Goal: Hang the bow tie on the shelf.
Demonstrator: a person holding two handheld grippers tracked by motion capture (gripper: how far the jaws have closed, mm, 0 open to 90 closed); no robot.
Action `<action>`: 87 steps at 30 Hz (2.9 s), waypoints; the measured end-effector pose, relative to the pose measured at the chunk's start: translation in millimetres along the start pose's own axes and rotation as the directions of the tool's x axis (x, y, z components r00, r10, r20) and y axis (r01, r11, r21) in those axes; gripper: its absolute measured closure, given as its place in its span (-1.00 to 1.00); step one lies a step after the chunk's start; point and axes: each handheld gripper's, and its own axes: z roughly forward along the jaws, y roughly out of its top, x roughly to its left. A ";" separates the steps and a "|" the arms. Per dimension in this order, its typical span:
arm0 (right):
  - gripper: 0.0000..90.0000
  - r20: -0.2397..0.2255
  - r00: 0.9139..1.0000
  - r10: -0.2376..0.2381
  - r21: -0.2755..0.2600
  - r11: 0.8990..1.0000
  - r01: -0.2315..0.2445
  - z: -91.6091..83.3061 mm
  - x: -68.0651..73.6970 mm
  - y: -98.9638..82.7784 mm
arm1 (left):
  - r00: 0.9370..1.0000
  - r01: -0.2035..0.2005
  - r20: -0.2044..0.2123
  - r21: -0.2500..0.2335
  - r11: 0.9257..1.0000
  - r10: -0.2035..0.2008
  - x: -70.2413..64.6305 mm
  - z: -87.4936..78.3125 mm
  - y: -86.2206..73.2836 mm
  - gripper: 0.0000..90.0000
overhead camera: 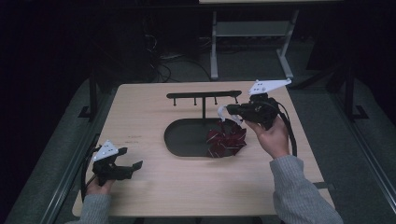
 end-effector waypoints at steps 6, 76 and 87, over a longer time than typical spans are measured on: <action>0.97 -0.001 1.000 0.001 0.006 1.000 -0.001 6.8 -6.0 8.6 | 1.000 -0.005 0.000 0.005 1.000 0.005 -0.1 0.1 0.2 -0.71; 0.90 0.078 0.995 0.059 0.157 0.985 -0.071 69.0 -51.5 18.7 | 1.000 -0.005 0.011 -0.001 1.000 0.005 -1.9 1.5 2.1 -0.71; 0.90 0.063 0.995 0.076 0.146 0.986 -0.085 66.0 -53.2 16.1 | 1.000 -0.005 0.012 0.000 1.000 0.005 -1.9 1.5 2.1 -0.71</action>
